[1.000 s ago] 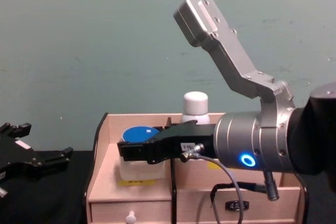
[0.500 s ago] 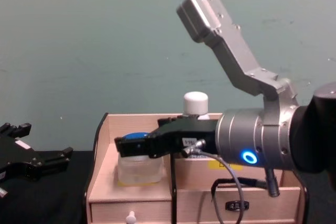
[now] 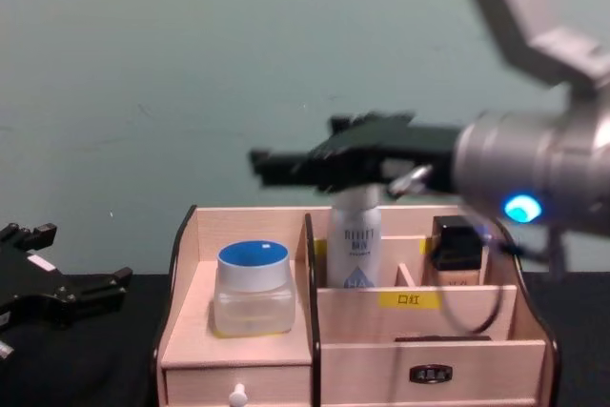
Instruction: Pick up the facial cleanser and watermelon frost from the table and place them into the tiered storage box.
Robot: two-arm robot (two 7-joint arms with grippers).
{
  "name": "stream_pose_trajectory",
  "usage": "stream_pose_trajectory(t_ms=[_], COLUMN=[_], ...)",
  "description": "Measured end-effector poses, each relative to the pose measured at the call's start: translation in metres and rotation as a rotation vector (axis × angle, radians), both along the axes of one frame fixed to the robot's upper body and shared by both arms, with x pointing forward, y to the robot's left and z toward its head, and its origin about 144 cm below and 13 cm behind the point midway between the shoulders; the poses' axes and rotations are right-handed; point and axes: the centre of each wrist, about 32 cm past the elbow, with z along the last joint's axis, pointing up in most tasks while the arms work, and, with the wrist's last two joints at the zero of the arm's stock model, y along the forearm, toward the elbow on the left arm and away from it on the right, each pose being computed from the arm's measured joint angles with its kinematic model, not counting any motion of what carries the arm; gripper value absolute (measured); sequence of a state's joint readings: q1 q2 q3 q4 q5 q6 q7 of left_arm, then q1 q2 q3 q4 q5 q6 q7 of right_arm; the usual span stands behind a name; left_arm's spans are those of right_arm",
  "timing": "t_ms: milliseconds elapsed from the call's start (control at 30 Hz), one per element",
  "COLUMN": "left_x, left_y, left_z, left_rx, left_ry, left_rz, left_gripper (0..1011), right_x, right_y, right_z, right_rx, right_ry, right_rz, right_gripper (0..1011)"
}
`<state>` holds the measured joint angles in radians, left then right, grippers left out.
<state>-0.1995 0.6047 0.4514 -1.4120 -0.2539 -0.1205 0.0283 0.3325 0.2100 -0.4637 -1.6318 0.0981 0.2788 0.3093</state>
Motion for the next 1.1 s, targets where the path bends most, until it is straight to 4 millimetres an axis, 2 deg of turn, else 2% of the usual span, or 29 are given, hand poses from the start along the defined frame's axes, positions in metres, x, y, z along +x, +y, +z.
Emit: stream_pose_trajectory(t_ms=[200,467,767,1100], left_x=[0.0,0.0,0.0,0.0], left_y=[0.0,0.0,0.0,0.0], left_z=[0.0,0.0,0.0,0.0], left_rx=[0.0,0.0,0.0,0.0], left_ry=[0.0,0.0,0.0,0.0], left_rz=[0.0,0.0,0.0,0.0], left_gripper=[1010,1010,1010,1010], right_x=[-0.012,-0.021,-0.025,-0.019], right_y=[-0.03,-0.069,-0.112,-0.131], right_z=[0.017,0.02,0.006,-0.014], right_rx=[0.012,0.009,-0.001,-0.016], right_ry=[-0.09,-0.132,-0.12,-0.066], right_rz=[-0.099,-0.249,-0.438,-0.525], right_gripper=[1002,1002,1002,1002])
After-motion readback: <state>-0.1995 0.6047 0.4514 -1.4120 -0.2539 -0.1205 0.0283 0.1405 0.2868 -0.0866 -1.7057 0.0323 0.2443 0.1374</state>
